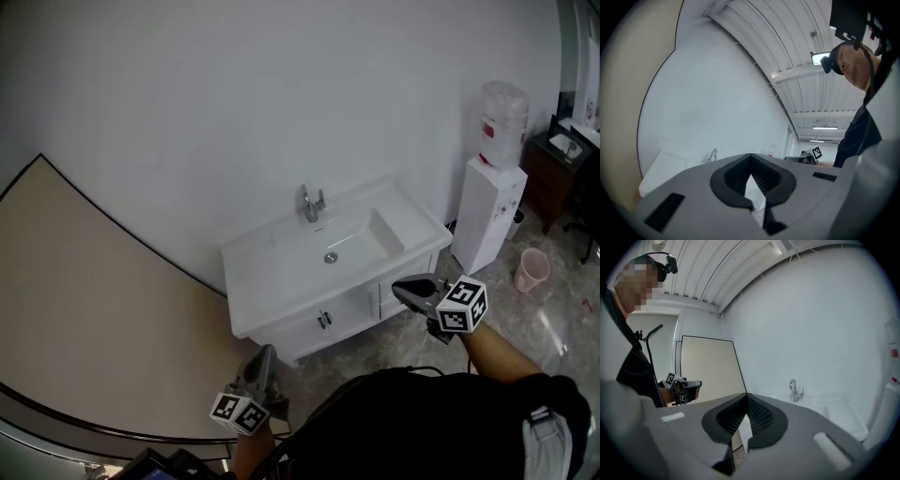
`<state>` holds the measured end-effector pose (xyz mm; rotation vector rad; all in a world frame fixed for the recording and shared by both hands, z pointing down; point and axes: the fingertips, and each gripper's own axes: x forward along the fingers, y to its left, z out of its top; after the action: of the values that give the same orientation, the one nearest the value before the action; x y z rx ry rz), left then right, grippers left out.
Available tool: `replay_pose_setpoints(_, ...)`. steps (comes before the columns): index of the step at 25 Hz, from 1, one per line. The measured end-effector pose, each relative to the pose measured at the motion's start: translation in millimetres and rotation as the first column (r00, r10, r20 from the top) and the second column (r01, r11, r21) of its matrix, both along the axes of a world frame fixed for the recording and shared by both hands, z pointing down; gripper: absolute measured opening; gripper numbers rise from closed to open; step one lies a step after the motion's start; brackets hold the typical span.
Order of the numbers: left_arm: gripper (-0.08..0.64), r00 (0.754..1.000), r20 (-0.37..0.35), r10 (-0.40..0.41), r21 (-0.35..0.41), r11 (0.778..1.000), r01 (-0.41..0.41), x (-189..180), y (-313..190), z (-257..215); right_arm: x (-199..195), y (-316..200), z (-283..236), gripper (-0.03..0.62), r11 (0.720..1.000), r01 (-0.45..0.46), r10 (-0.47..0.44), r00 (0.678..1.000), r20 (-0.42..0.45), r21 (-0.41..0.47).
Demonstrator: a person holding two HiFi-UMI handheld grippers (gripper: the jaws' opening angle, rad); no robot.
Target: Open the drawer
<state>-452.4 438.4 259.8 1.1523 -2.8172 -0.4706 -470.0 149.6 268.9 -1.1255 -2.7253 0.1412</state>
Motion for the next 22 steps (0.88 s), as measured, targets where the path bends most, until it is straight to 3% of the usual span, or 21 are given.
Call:
replay_pose_setpoints(6, -0.008, 0.999, -0.019, 0.027, -0.006, 1.0, -0.027, -41, 53, 6, -38, 49, 3, -0.002, 0.999, -0.042, 0.042, 0.999, -0.019, -0.004)
replay_pose_setpoints(13, -0.008, 0.999, -0.039, 0.003, 0.012, 1.0, -0.003, -77, 96, 20, -76, 94, 11, -0.002, 1.0, -0.008, 0.009, 0.999, -0.039, 0.024)
replay_pose_setpoints(22, -0.008, 0.998, -0.037, -0.056, -0.006, 0.998, 0.056, -119, 76, 21, -139, 79, 15, -0.002, 0.998, 0.06, -0.06, 0.998, -0.031, 0.01)
